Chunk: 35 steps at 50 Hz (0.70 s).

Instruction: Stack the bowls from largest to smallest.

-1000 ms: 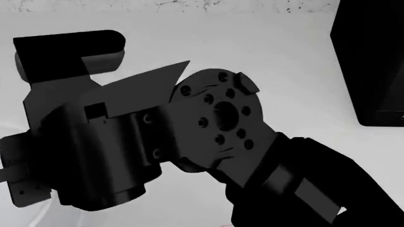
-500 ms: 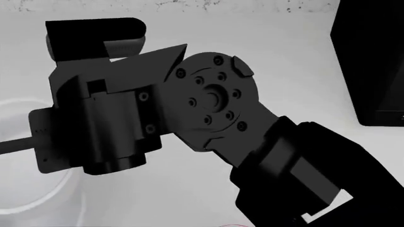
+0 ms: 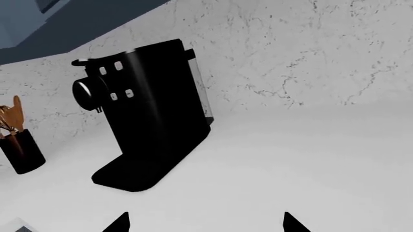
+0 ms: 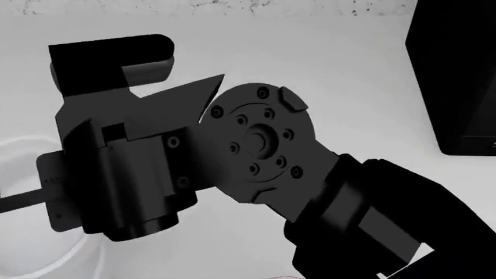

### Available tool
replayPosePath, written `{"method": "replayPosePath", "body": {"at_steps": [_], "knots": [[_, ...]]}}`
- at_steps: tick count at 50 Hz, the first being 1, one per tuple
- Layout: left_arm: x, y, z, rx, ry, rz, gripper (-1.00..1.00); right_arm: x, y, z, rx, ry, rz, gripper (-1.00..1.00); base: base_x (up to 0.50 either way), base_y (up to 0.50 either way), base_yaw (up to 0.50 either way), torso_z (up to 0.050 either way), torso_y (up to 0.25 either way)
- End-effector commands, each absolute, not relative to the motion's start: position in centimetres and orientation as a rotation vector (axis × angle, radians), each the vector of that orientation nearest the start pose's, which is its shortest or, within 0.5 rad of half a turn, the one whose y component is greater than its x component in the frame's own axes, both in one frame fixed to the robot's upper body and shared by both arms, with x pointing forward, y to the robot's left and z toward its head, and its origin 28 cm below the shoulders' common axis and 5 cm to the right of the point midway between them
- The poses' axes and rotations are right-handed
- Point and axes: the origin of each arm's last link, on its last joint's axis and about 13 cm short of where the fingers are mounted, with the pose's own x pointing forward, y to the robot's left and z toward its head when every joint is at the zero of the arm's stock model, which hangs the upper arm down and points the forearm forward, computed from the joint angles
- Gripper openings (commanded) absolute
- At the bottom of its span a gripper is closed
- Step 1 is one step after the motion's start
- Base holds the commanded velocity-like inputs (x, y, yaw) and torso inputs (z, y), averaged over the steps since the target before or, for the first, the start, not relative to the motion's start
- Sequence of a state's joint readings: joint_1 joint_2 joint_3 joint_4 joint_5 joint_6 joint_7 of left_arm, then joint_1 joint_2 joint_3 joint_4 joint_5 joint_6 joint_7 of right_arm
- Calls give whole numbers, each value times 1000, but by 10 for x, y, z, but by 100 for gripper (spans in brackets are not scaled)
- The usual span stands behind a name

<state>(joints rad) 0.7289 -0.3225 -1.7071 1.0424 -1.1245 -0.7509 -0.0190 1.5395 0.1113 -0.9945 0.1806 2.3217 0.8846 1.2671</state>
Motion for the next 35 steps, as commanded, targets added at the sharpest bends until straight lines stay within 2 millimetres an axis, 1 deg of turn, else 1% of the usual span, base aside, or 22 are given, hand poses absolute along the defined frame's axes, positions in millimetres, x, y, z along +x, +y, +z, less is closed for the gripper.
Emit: {"method": "replayPosePath", "body": {"at_steps": [1,2,4,6,7,9,10,12,13,18,19,21,22,24,25,27,28,30,31,33,34,35], "knots": [[-4,363,230,249,-205,627,100,224,58,333,-50,783,703,-100,0,0,0,0,0],[-16,357,213,258,-63,547,100,224,58,333,-50,782,704,-100,0,3,0,0,0],[1,364,232,253,-202,627,100,224,58,329,-55,782,701,-100,0,0,2,0,0],[-17,358,213,260,-63,546,100,227,58,326,-56,781,686,-100,0,0,0,0,0],[-5,363,231,251,-206,627,100,229,57,325,-51,781,678,-100,0,0,0,0,0],[-17,358,213,261,-60,544,100,233,57,322,-48,779,657,-100,0,0,0,0,0],[-4,363,231,252,-204,626,100,233,58,322,-48,780,653,-100,0,0,0,0,0],[-18,358,214,262,-61,544,100,232,58,319,-51,779,651,-100,0,0,0,0,0],[-5,363,232,254,-201,625,100,232,58,318,-50,777,647,-100,0,0,0,0,0],[-14,358,212,259,-59,545,100,232,57,314,-52,779,640,-100,0,0,0,0,0],[-1,364,231,252,-201,627,100,230,57,313,-59,780,645,-100,0,0,0,0,0],[-12,358,212,260,-58,543,100,229,56,308,-68,787,645,-100,0,0,1,0,0],[1,364,231,254,-200,625,100,228,56,304,-73,791,642,-100,0,0,0,0,0],[-14,358,214,260,-60,545,100,227,57,300,-78,796,636,-100,0,2,2,0,0],[-1,364,232,254,-202,626,100,228,57,298,-79,799,635,-100,0,0,0,0,0],[-14,358,212,260,-56,543,100,226,59,299,-78,799,633,-100,0,1,2,0,0],[-1,364,231,254,-198,625,100,225,59,299,-76,799,634,-100,0,0,0,0,0],[-14,358,212,261,-55,541,100,224,60,297,-74,801,633,-100,0,0,2,0,0],[-1,364,231,254,-198,624,100,224,60,297,-74,797,633,-100,0,3,0,0,0],[-16,358,212,261,-56,540,100,225,61,297,-66,797,630,-100,0,1,1,0,0],[-3,363,231,253,-200,622,100,225,60,297,-64,795,632,-100,0,0,3,0,0],[-17,358,213,265,-58,544,100,226,60,300,-57,790,631,-100,0,3,0,0,0]]}}
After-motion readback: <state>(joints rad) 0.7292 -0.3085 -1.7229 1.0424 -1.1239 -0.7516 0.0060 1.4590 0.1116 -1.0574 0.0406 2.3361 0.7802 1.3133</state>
